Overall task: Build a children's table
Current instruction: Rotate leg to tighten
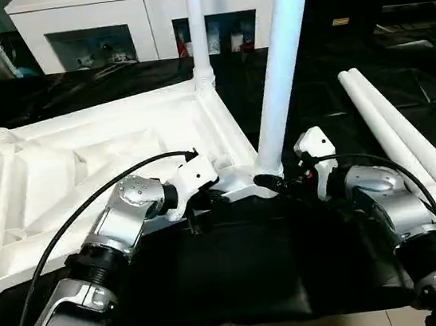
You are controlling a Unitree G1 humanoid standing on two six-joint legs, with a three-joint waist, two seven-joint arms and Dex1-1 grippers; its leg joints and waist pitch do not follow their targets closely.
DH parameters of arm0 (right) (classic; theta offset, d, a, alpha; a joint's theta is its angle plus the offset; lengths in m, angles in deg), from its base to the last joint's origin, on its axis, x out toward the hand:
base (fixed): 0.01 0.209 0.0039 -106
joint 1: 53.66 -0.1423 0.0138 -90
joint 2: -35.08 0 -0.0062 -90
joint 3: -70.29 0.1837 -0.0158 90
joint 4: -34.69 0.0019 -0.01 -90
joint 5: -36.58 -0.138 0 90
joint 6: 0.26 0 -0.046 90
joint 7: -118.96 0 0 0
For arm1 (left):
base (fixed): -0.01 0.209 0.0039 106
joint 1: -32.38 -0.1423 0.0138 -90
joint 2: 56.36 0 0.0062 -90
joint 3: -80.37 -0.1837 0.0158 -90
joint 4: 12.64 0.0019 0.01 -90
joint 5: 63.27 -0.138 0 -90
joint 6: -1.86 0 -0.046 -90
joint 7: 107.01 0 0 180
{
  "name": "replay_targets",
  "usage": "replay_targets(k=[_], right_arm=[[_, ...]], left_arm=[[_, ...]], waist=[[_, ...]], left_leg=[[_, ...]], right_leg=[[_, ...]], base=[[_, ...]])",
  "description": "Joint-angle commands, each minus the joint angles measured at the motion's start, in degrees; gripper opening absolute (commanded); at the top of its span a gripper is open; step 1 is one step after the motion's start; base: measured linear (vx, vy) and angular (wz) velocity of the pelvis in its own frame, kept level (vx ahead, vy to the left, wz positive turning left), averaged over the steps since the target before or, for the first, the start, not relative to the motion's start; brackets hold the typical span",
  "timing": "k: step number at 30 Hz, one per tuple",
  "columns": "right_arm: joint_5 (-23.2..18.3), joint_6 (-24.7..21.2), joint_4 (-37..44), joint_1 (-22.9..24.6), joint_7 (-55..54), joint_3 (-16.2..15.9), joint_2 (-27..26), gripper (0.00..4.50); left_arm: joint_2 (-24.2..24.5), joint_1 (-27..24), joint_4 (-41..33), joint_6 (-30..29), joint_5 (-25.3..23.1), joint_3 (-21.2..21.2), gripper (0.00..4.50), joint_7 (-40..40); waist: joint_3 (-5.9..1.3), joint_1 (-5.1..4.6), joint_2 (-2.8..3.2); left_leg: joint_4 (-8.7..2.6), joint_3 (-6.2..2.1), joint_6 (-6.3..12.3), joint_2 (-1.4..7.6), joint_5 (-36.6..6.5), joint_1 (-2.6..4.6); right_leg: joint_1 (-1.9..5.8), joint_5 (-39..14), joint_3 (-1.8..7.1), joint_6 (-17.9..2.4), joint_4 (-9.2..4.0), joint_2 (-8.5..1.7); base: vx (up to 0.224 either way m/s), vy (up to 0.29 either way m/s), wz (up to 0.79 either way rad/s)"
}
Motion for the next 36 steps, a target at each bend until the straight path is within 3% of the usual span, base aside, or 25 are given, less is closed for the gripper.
replay_targets(k=[1, 4, 8, 10, 12, 16, 17, 20, 24, 26, 28, 31, 36], right_arm=[[0.61, 0.33, -0.18, 0.5, -0.37, -0.6, -0.85, 2.69], [1.84, -0.2, -2.21, 0.3, -4.85, 0.08, -1.73, 2.68], [2.73, -1.64, -4.03, 0.28, -12.26, 1.69, -3.99, 2.67], [2.49, -4.02, -5.49, 0.07, -23.16, 4.94, -8.11, 2.67], [1.97, -5.15, -6.6, -0.32, -28.84, 6.84, -10.51, 2.67], [1.49, -4.6, -8.13, -1.06, -34.26, 8.53, -13.04, 2.67], [0.69, -4.08, -9.97, -2.37, -40.21, 10.26, -15.84, 2.67], [1.07, -2.0, -12.32, -4.42, -44.77, 10.47, -18.65, 2.67], [0.58, 0.5, -12.19, -5.42, -41.78, 10.29, -19.85, 2.67], [0.1, 1.1, -10.81, -5.05, -39.69, 10.4, -19.9, 3.37], [-0.12, 1.21, -9.04, -4.46, -38.08, 10.17, -19.35, 3.43], [0.64, 0.2, -5.16, -2.98, -34.4, 8.39, -16.72, 3.8], [0.59, -1.54, -1.09, -1.24, -27.34, 5.93, -11.81, 3.84]], left_arm=[[-0.6, -0.58, -1.7, 0.33, 0.28, -1.46, 0.0, 0.64], [-0.95, -0.28, -1.22, -0.05, -0.22, -1.4, 0.0, -0.3], [-2.74, 1.06, 1.1, -1.55, -1.19, -0.92, 0.0, -4.06], [-6.1, 3.55, 5.18, -3.78, -2.55, 0.12, 0.0, -11.31], [-8.07, 5.08, 7.55, -5.13, -3.01, 0.72, 0.0, -15.11], [-10.19, 6.71, 10.02, -6.16, -3.18, 1.39, 0.0, -18.74], [-12.31, 8.37, 12.49, -6.93, -3.2, 2.1, 0.0, -22.34], [-14.66, 9.78, 14.51, -6.38, -3.23, 2.45, 0.0, -24.77], [-15.28, 9.9, 14.66, -5.65, -3.38, 2.02, 0.0, -24.55], [-15.05, 9.78, 14.67, -5.29, -3.44, 1.87, 0.0, -24.33], [-14.52, 9.35, 14.08, -4.82, -3.39, 1.79, 0.0, -23.63], [-13.0, 8.32, 12.72, -4.26, -3.21, 1.85, 0.0, -22.07], [-10.52, 6.98, 10.93, -3.4, -3.8, 1.09, 0.0, -20.35]], waist=[[-4.31, 0.18, -0.81], [-4.21, 0.08, -0.73], [-3.98, -0.38, -0.58], [-3.88, -0.61, -0.45], [-4.02, -0.66, -0.61], [-3.95, -0.48, -0.46], [-3.92, -0.46, -0.48], [-4.06, -0.58, -0.38], [-4.13, -0.46, -0.46], [-4.03, -0.36, -0.48], [-4.03, -0.33, -0.51], [-4.05, -0.37, -0.54], [-4.24, -0.34, -0.86]], left_leg=[[-4.01, -2.42, 8.54, 5.48, -2.5, 1.7], [-4.13, -2.42, 8.0, 5.47, -3.37, 1.67], [-4.67, -2.48, 5.67, 5.52, -7.1, 1.91], [-4.94, -2.42, 3.96, 5.42, -9.01, 2.08], [-5.11, -2.6, 2.54, 5.31, -9.95, 2.09], [-5.3, -2.55, 1.4, 5.18, -12.32, 2.2], [-5.41, -2.68, 1.32, 5.21, -12.49, 2.04], [-5.54, -2.74, 0.21, 5.13, -13.11, 2.12], [-5.46, -2.67, 1.54, 5.14, -12.51, 1.91], [-5.46, -2.69, 2.25, 5.2, -12.71, 1.85], [-5.51, -2.8, 2.56, 5.29, -13.03, 1.75], [-5.52, -2.75, 2.84, 5.29, -12.52, 1.8], [-5.13, -2.67, 4.08, 5.32, -10.7, 1.55]], right_leg=[[2.61, 3.55, 1.91, -16.23, -2.38, -3.46], [2.55, 2.54, 1.95, -16.27, -2.52, -3.51], [2.43, -1.64, 2.03, -15.63, -3.06, -3.36], [2.12, -3.29, 2.21, -15.05, -3.4, -3.27], [2.4, -4.2, 2.1, -14.64, -3.4, -3.33], [2.16, -5.75, 2.21, -13.23, -3.96, -3.44], [2.31, -6.0, 2.16, -12.84, -4.01, -3.49], [2.18, -5.93, 2.07, -12.64, -4.02, -3.43], [2.37, -3.48, 2.07, -12.27, -3.95, -3.53], [2.44, -4.45, 2.09, -12.17, -4.1, -3.62], [2.54, -5.18, 2.09, -11.86, -4.12, -3.67], [2.46, -4.73, 2.05, -11.74, -4.08, -3.47], [2.75, -4.26, 2.06, -12.37, -3.98, -3.73]], base=[[0.0, 0.0, 0.0], [0.0, 0.0, 0.0], [0.0, 0.0, 0.0], [0.0, 0.0, 0.0], [0.0, 0.0, 0.0], [0.0, 0.0, 0.0], [0.0, 0.0, 0.0], [0.0, 0.0, 0.0], [0.0, 0.0, 0.0], [0.0, 0.0, 0.0], [0.0, 0.0, 0.0], [0.0, 0.0, 0.0], [0.0, 0.0, 0.0]])
